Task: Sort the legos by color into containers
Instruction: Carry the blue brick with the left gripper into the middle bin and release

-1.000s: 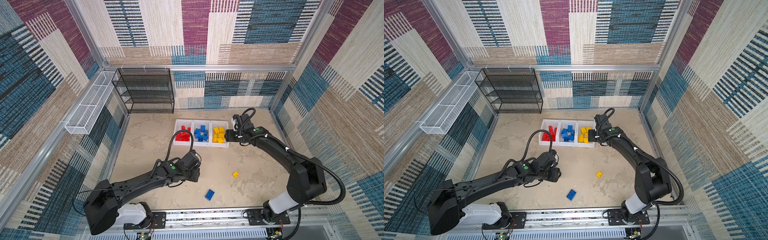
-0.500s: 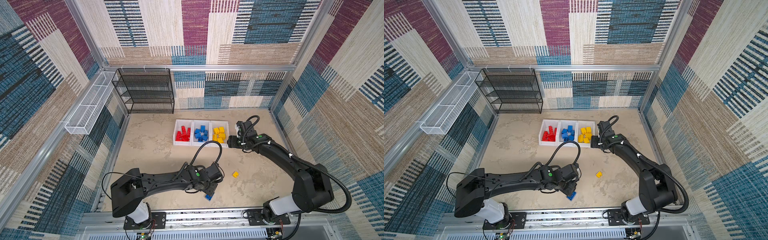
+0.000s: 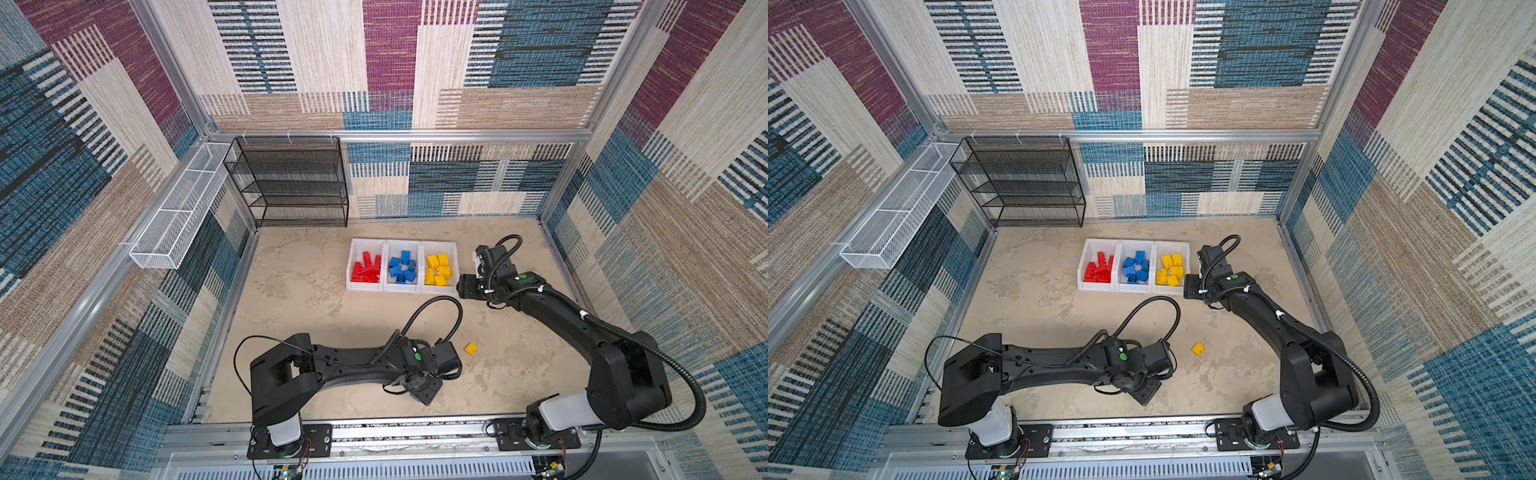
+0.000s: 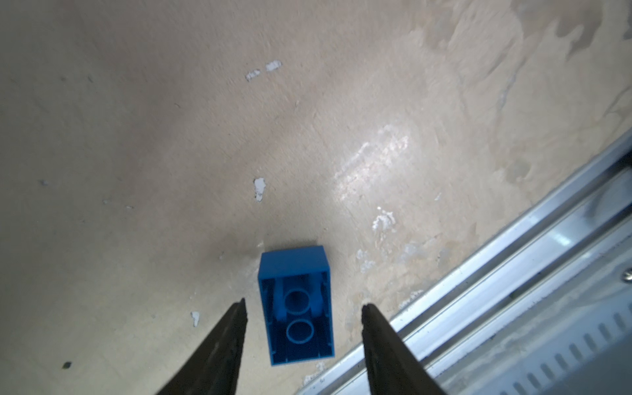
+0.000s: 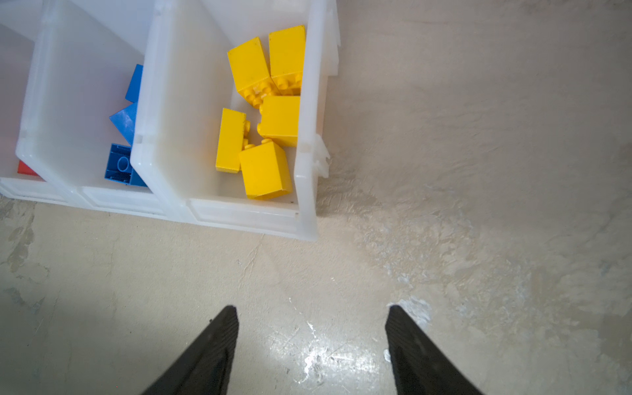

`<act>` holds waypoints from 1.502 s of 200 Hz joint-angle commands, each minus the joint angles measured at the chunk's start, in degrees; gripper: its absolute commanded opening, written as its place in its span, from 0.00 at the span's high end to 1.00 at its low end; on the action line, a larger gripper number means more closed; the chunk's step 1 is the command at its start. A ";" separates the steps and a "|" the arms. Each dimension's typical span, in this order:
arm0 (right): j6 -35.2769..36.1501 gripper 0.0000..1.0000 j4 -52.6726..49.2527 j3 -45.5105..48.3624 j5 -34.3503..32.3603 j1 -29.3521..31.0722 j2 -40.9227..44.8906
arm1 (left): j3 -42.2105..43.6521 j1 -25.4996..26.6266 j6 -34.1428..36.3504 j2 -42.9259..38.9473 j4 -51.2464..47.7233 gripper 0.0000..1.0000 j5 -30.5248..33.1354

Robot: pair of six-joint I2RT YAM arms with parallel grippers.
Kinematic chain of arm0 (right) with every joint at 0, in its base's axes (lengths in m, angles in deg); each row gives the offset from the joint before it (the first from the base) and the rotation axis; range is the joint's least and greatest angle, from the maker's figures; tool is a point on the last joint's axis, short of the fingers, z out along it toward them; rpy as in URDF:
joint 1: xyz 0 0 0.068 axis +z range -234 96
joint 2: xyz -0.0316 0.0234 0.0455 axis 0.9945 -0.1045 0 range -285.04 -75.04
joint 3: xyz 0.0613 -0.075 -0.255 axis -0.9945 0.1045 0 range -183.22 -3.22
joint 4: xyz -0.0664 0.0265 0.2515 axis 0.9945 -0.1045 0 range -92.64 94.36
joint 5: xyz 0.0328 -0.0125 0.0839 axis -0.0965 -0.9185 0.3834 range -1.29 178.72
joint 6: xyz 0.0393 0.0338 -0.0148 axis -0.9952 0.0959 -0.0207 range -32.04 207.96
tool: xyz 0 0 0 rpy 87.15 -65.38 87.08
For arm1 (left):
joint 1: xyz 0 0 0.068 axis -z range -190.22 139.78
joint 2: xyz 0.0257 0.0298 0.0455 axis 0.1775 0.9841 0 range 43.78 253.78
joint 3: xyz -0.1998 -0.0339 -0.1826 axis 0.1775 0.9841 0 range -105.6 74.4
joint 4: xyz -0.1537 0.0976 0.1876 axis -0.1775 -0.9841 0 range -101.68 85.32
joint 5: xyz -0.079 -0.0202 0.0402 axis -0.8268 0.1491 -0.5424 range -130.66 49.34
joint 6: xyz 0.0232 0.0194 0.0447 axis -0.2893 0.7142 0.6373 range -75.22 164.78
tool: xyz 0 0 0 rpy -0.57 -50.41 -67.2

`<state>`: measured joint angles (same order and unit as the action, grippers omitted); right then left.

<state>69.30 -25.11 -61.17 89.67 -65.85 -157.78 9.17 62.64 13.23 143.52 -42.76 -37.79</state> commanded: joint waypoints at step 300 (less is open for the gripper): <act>-1.20 0.30 0.38 1.02 2.06 -0.29 3.81 | -40.81 -34.01 21.85 17.53 -3.98 0.67 4.62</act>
<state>68.69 -25.35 -60.85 91.15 -66.09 -154.58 -26.57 30.64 31.46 157.07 -44.38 -34.40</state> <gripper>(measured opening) 0.696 0.337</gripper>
